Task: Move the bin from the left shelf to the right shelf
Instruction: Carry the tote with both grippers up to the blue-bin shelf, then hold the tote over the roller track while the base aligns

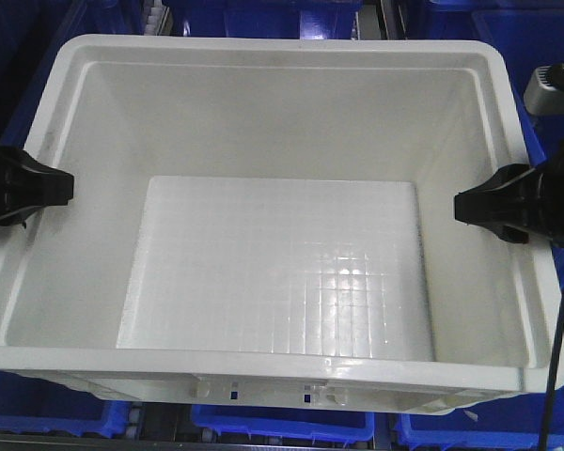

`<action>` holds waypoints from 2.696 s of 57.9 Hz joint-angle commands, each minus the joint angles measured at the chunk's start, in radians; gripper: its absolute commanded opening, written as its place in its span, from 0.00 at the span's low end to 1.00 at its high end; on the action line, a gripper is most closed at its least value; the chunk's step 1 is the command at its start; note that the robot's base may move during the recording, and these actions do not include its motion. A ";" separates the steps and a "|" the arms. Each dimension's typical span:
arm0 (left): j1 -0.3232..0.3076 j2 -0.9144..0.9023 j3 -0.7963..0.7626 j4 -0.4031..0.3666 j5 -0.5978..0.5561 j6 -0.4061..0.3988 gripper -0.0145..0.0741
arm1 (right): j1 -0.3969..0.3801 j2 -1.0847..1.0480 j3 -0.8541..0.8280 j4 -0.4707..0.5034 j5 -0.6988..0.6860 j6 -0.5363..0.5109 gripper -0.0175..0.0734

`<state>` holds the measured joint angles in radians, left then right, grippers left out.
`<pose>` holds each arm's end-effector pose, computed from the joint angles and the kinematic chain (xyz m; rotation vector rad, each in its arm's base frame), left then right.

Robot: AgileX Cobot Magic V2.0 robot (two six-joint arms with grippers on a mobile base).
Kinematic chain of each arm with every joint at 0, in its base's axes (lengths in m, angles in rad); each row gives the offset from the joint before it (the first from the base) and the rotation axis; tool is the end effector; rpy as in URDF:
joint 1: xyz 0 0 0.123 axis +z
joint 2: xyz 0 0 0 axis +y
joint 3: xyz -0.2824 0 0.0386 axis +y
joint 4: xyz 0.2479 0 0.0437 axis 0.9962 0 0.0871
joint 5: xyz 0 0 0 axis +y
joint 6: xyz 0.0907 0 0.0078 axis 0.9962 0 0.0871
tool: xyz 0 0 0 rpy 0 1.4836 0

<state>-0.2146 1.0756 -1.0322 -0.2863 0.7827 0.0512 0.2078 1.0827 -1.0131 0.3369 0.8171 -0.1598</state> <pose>0.2076 -0.0638 0.3639 0.1744 2.3007 -0.4200 0.2061 0.0659 0.3553 -0.2766 2.3357 0.4247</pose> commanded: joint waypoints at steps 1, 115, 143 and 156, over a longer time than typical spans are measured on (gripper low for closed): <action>-0.015 -0.026 -0.050 -0.112 -0.123 0.022 0.16 | 0.011 -0.030 -0.047 0.120 -0.090 -0.049 0.19; -0.015 -0.026 -0.050 -0.112 -0.123 0.022 0.16 | 0.011 -0.030 -0.047 0.120 -0.083 -0.049 0.19; -0.015 -0.026 -0.050 -0.112 -0.123 0.022 0.16 | 0.011 -0.030 -0.047 0.120 -0.083 -0.049 0.19; -0.015 -0.026 -0.050 -0.112 -0.126 0.022 0.16 | 0.011 -0.030 -0.047 0.121 -0.084 -0.049 0.19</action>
<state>-0.2146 1.0756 -1.0322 -0.2874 0.7831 0.0512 0.2078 1.0827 -1.0131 0.3361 0.8190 -0.1598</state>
